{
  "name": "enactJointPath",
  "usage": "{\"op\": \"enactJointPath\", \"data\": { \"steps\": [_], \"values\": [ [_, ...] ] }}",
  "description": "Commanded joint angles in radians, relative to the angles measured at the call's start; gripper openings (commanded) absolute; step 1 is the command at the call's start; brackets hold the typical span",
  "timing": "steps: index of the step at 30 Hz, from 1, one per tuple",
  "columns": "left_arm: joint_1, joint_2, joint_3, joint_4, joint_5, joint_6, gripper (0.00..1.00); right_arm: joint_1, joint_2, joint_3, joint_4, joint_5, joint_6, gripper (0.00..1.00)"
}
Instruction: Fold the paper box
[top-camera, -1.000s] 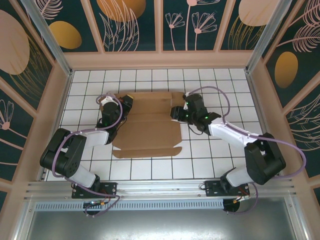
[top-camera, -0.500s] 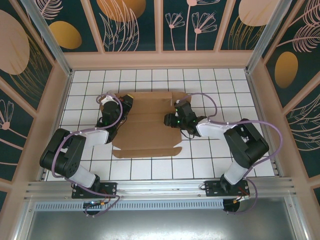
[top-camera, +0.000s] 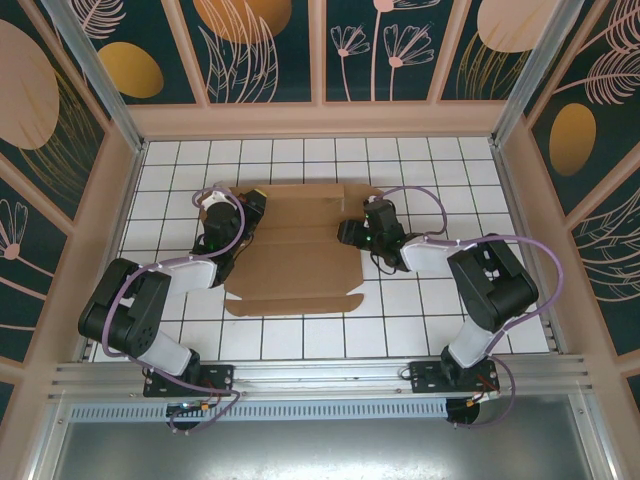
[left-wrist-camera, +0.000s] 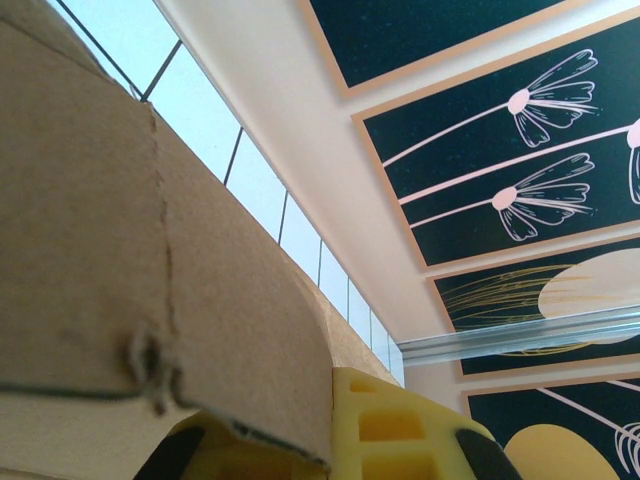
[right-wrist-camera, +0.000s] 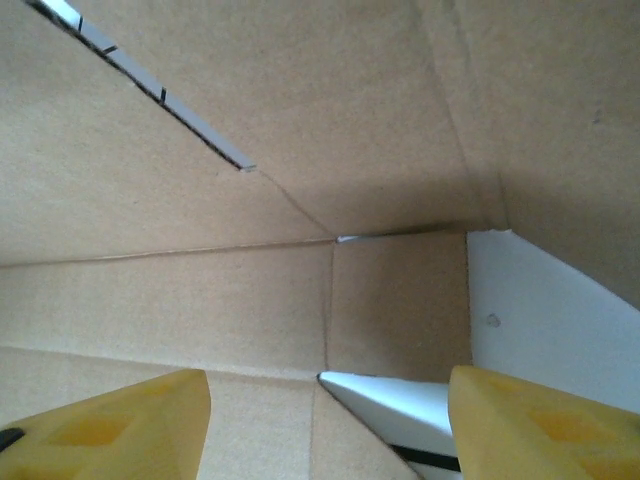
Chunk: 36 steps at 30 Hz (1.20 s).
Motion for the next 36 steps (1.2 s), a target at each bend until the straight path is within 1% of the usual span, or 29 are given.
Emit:
{"op": "enactJointPath", "data": {
  "steps": [1, 6, 10, 17, 20, 26, 28, 31, 36],
  "values": [
    [-0.002, -0.008, 0.019, -0.054, 0.01, 0.03, 0.0, -0.035, 0.021, -0.021, 0.034, 0.039, -0.037, 0.65],
    [-0.001, -0.003, 0.018, -0.055, 0.01, 0.027, 0.0, -0.08, 0.043, -0.024, 0.044, 0.015, -0.044, 0.67],
    [-0.001, -0.002, 0.018, -0.055, 0.013, 0.025, 0.0, -0.107, 0.093, -0.005, 0.066, -0.1, -0.04, 0.69],
    [-0.002, 0.002, 0.018, -0.052, 0.017, 0.023, 0.0, -0.116, 0.156, 0.001, 0.156, -0.24, 0.044, 0.64],
    [-0.001, 0.005, 0.016, -0.052, 0.019, 0.018, 0.0, -0.127, 0.171, -0.005, 0.217, -0.33, 0.106, 0.6],
    [-0.001, -0.002, 0.014, -0.045, 0.02, 0.016, 0.0, -0.14, 0.14, -0.037, 0.287, -0.419, 0.183, 0.57],
    [-0.001, -0.005, 0.012, -0.037, 0.018, 0.018, 0.0, -0.146, 0.116, -0.041, 0.264, -0.404, 0.172, 0.56],
    [-0.001, -0.023, -0.01, 0.0, 0.0, 0.013, 0.0, -0.165, 0.055, -0.062, 0.211, -0.321, 0.135, 0.58],
    [0.0, -0.049, -0.038, 0.009, -0.057, -0.032, 0.0, -0.222, -0.024, -0.126, 0.203, -0.263, 0.169, 0.6]
  ]
}}
